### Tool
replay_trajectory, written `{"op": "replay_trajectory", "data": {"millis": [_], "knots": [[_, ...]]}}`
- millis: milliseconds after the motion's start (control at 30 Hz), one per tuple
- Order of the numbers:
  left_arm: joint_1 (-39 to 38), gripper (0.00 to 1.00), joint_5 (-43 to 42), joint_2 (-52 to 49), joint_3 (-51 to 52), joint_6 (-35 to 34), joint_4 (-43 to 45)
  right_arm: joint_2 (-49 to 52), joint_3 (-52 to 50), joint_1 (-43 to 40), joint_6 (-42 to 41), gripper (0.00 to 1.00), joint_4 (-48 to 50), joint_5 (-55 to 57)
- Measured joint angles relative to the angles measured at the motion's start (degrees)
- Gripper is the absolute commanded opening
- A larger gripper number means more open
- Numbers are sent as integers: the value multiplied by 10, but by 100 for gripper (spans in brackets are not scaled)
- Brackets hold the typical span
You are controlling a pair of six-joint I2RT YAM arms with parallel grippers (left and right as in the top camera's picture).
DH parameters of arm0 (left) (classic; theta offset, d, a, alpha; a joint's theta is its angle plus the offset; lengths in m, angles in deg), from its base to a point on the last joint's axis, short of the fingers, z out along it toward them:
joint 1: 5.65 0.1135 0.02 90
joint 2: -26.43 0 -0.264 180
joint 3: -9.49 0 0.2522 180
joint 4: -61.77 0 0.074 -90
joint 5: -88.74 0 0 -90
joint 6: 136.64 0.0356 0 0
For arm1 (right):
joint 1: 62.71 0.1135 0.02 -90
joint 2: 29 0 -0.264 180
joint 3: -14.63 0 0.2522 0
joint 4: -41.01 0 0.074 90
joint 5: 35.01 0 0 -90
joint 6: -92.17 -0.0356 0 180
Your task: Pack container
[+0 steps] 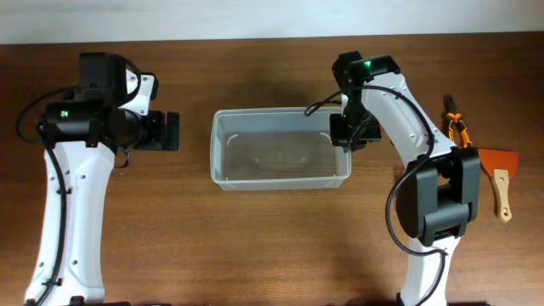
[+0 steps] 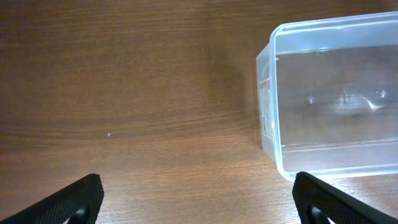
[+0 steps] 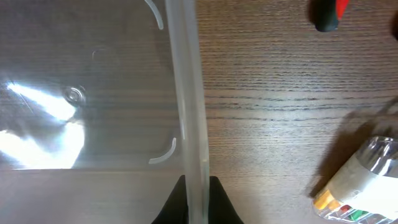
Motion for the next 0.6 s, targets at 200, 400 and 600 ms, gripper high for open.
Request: {"op": "replay_trajectory", "data": {"millis": [200, 400, 600], "knots": [[0, 99, 0, 0, 0, 0, 0, 0, 0, 0, 0, 4, 0, 0], [0, 99, 0, 0, 0, 0, 0, 0, 0, 0, -4, 5, 0, -2], [0, 99, 0, 0, 0, 0, 0, 0, 0, 0, -5, 11, 0, -2]]}}
